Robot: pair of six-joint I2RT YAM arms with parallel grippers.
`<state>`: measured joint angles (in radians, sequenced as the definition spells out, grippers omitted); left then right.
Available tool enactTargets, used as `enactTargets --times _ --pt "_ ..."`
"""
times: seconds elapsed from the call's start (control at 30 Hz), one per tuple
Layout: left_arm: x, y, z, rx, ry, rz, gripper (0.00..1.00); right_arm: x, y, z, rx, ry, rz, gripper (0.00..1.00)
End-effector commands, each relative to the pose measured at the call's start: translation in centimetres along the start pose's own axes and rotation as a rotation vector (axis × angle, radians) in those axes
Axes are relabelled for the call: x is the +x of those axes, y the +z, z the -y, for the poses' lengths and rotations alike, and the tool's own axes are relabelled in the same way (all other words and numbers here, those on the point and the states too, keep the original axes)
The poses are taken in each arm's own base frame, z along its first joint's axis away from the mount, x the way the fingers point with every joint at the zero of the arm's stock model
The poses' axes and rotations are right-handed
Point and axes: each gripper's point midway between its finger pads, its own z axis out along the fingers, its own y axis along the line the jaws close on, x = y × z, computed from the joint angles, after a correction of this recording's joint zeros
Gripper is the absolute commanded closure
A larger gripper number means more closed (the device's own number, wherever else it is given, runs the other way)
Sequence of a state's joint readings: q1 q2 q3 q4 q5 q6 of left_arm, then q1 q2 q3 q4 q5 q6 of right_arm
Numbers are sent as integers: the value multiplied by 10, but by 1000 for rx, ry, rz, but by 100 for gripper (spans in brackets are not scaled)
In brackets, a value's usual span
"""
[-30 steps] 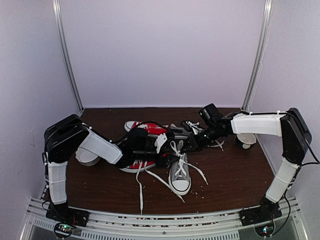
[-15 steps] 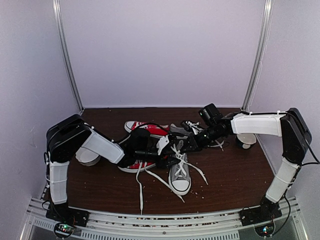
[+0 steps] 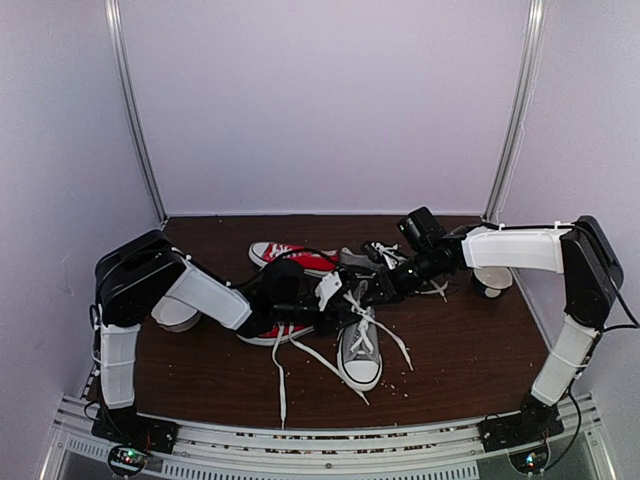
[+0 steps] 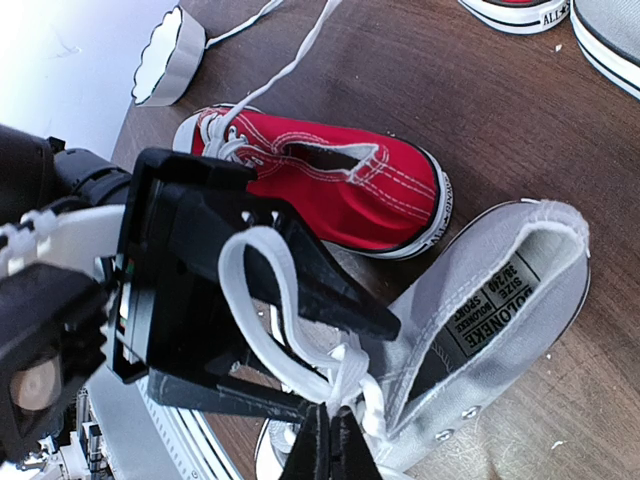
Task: Tie the shoes
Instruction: Pass from the right arm to the left
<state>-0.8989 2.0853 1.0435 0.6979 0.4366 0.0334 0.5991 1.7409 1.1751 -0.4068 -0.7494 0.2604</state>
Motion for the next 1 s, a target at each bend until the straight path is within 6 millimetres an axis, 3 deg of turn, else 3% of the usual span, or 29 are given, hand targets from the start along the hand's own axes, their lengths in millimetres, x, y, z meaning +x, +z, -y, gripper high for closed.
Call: enactTargets --times 0.0,0.23,0.4,0.73,0.8,0.97 --pt "-16 5 -4 -69 24 81 60 -5 -5 -12 -32 -39 26 99" --pt "-26 1 -9 -104 23 130 62 -4 -6 -13 -32 -43 21 99" --pt "-23 3 -9 -102 27 115 67 -4 -7 -13 -32 -46 23 99" --pt "-19 4 -13 -125 47 100 96 -3 -9 -16 -40 -52 19 98" --pt "-20 3 -14 -136 50 103 100 -3 -9 -16 -40 -53 17 95" --pt "-18 1 -17 -174 57 107 100 -9 -20 -24 -66 -77 46 77"
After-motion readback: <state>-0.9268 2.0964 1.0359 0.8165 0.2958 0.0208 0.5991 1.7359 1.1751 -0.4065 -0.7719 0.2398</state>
